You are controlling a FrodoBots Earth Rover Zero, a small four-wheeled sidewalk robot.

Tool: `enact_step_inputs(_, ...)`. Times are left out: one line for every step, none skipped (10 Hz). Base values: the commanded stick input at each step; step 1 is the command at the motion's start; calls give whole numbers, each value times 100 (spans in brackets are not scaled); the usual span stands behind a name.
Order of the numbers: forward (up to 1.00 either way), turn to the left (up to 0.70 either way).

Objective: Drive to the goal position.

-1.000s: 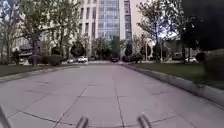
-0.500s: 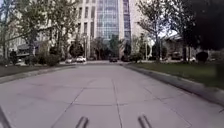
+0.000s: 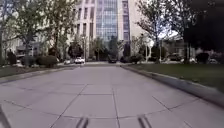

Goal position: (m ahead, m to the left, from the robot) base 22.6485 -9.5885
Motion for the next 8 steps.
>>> enact_step_inputs(70, 0)
enact_step_inputs(70, 0)
enact_step_inputs(70, 0)
enact_step_inputs(70, 0)
enact_step_inputs(70, 0)
enact_step_inputs(70, 0)
enact_step_inputs(70, 0)
enact_step_inputs(70, 0)
